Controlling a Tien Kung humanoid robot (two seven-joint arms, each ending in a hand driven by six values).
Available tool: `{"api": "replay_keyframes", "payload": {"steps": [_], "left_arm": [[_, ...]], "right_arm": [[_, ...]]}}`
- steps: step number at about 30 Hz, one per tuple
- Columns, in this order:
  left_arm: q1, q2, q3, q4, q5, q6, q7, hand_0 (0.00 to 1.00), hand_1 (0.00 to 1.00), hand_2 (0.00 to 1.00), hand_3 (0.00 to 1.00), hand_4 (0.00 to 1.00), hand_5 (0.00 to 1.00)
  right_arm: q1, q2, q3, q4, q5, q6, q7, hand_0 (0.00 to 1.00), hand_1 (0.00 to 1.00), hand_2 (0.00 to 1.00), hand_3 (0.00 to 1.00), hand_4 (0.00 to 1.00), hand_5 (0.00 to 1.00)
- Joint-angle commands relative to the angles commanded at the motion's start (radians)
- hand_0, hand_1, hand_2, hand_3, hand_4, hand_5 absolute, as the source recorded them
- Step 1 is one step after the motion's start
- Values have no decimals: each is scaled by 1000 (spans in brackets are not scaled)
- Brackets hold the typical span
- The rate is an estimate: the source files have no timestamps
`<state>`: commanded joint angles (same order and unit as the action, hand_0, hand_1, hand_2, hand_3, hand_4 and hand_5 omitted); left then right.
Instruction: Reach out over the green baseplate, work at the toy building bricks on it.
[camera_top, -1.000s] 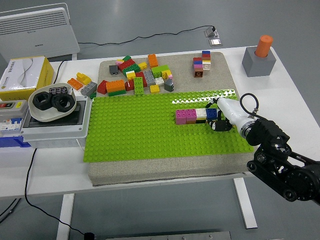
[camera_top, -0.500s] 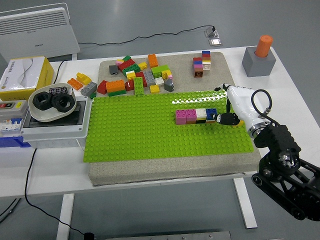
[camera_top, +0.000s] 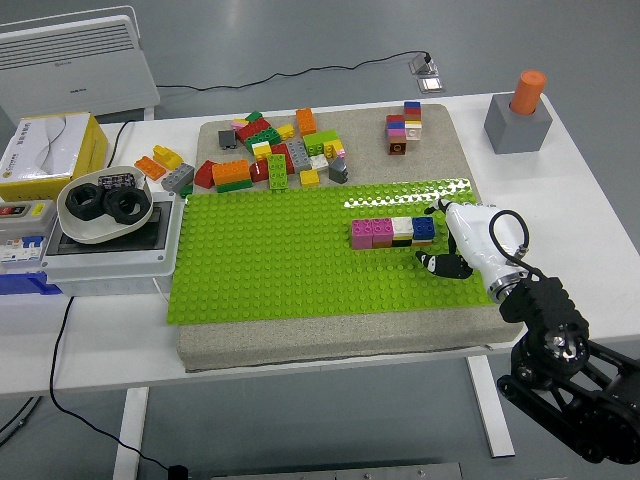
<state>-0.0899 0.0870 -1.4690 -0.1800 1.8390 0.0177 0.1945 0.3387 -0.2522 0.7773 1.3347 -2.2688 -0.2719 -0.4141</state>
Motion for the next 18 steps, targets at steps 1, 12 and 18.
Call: {"api": "replay_keyframes", "payload": {"steps": [1,12,18], "left_arm": [[0,0,1,0,-1,0,0,719,586,507,570,476,446],[-1,2,2,0,3,-1,0,718,586,508,570,476,447],[-1,2,2,0,4,-2,1,719,586,508,571,477,450]], "right_arm": [[1,1,-1,-6,1,0,0,57,40,172,681,545,214],[22,10,-34,-54,21,2,6,61,40,174,675,540,212],[36,17,-46,-73,24,4,5,53,41,173,674,539,212]]}}
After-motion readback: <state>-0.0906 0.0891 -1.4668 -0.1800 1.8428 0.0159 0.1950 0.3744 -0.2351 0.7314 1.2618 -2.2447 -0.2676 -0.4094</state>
